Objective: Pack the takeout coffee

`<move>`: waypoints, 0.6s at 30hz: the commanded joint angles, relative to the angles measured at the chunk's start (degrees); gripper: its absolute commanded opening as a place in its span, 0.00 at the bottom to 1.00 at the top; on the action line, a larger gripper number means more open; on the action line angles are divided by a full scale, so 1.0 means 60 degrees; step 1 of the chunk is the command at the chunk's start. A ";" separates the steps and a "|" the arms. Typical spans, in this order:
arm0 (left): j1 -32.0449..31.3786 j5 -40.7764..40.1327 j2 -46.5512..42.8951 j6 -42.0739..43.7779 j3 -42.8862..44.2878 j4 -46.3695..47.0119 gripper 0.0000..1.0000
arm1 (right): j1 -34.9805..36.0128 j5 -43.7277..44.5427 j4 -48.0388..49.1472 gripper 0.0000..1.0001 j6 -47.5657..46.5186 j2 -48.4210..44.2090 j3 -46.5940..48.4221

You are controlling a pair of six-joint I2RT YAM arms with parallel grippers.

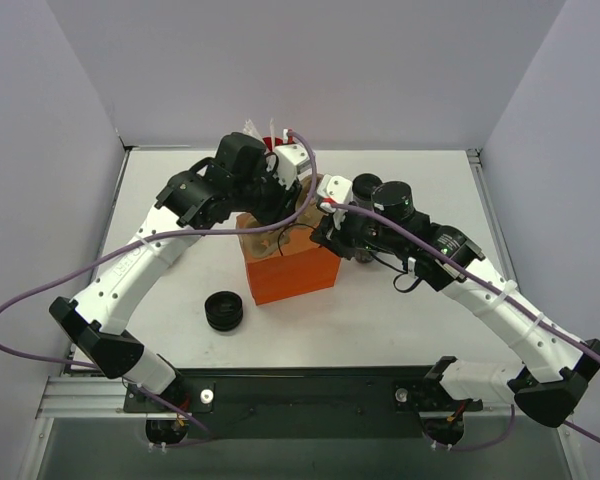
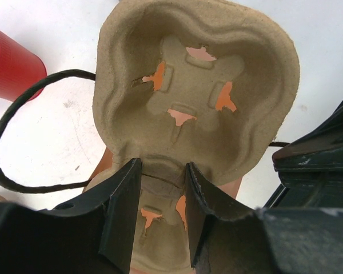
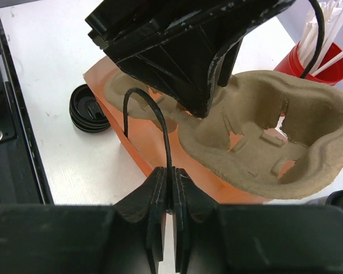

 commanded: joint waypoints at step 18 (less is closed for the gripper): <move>-0.0297 -0.1611 -0.0060 -0.0235 -0.0272 -0.1418 0.26 | -0.0047 0.0271 0.0371 0.00 0.0086 0.0146 -0.0291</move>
